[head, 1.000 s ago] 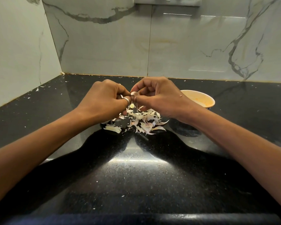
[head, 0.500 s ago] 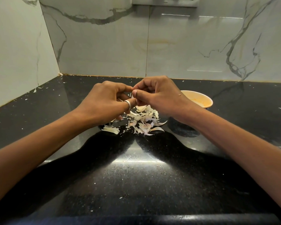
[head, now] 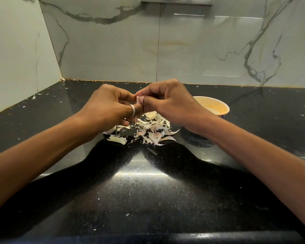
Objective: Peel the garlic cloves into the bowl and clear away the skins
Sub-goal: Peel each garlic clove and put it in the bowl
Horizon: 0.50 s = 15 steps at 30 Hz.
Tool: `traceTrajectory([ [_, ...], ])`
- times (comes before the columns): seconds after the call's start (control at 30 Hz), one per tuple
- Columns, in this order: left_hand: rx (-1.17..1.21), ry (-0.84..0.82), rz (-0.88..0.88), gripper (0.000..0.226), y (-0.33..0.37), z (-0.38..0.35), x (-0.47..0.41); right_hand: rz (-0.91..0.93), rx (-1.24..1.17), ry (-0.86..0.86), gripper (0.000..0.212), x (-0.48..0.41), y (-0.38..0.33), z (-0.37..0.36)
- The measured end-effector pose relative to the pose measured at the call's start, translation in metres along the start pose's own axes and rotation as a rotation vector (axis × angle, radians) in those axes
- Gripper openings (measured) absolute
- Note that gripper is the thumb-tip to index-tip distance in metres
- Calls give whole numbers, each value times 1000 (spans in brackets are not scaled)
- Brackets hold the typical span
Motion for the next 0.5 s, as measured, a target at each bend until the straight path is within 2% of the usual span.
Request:
traceTrajectory([
  [0.3,154,56,-9,16,3,-7,3,40,60,68,15,3,-6,1],
  [0.5,141,56,-28,13,3,-7,3,87,140,86,14,3,-9,-1],
])
Point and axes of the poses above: each hand's wrist, its own x-axis away from the middle knuckle, its own z-axis out of the back of the hand, y = z × x, the point moved 4 cm from there along -x, towards the middle knuckle, and after that the axes turned 9 degrees about -y, right-handed, at the moved point
